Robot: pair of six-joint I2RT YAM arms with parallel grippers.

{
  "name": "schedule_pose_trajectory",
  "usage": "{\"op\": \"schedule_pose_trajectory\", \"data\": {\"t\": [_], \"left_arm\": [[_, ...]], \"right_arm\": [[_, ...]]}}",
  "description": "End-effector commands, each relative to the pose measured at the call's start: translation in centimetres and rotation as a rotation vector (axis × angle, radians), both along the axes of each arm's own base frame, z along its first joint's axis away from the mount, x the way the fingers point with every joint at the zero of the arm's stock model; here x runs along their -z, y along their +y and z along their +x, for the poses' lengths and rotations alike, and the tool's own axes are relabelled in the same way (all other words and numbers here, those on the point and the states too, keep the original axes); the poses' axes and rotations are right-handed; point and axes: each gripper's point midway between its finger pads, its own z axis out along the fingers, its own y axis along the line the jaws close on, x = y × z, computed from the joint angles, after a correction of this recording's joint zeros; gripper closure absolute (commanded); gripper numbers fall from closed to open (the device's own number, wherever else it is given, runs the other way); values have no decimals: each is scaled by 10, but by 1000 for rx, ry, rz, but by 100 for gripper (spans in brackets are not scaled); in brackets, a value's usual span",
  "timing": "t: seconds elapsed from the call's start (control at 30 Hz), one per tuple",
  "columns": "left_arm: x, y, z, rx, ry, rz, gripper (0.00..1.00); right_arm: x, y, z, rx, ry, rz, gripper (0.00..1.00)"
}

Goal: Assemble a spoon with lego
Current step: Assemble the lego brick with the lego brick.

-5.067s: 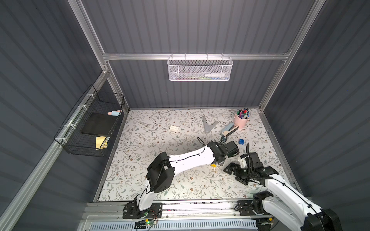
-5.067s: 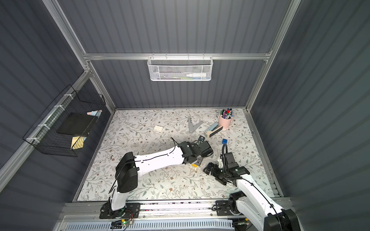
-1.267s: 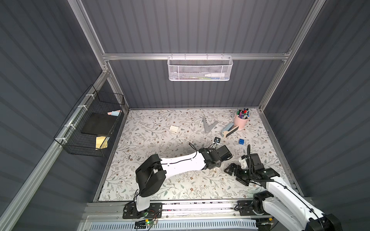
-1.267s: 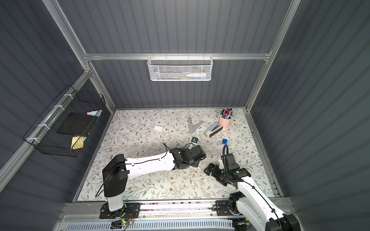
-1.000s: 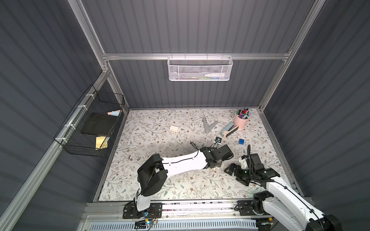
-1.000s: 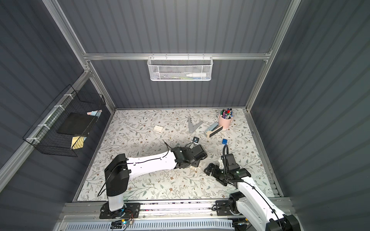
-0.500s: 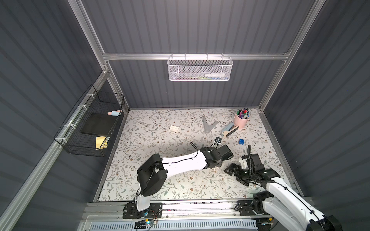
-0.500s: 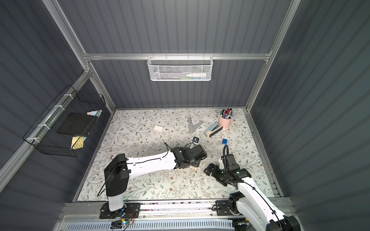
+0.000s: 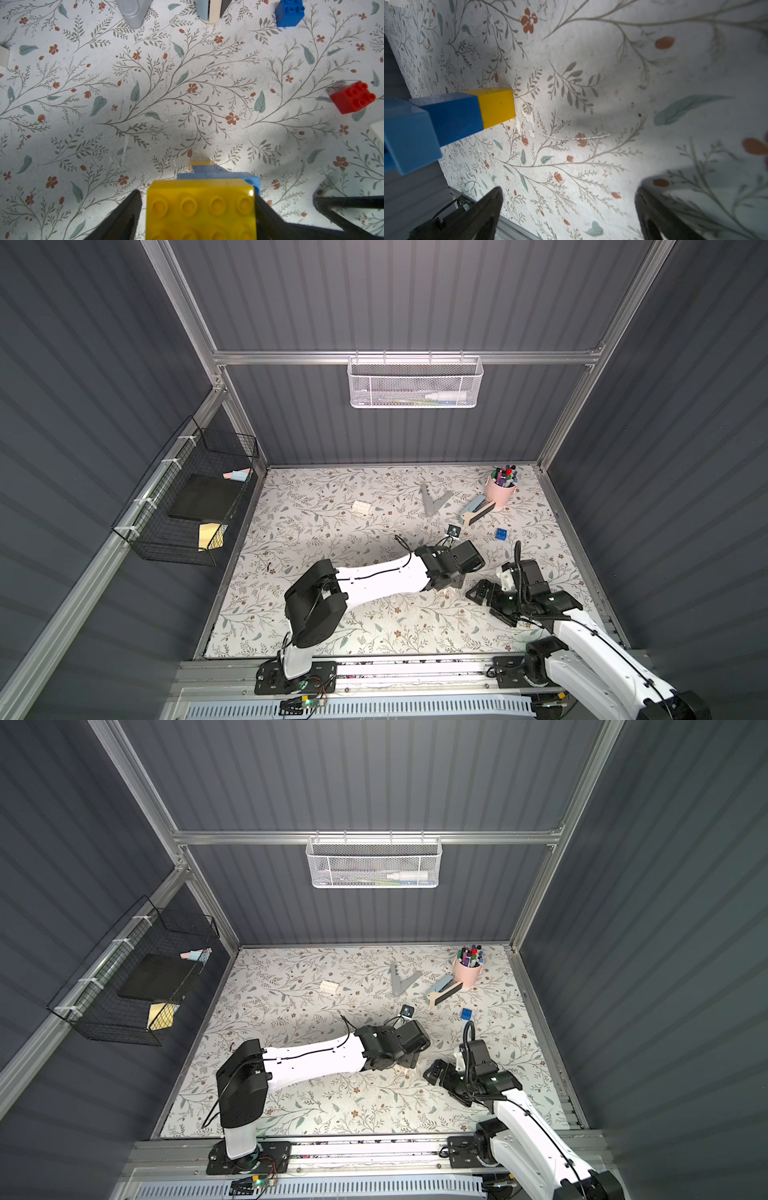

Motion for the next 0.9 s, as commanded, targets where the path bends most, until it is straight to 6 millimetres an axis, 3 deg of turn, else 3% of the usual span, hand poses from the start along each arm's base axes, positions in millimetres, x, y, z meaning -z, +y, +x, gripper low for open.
{"op": "schedule_pose_trajectory", "data": {"t": [0.0,0.87], "left_arm": [[30,38,-22,29,99,170,19],[0,30,-6,29,24,130,9]], "right_arm": [[5,-3,-4,17,22,-12,1],[6,-4,-5,20,26,-16,1]]}}
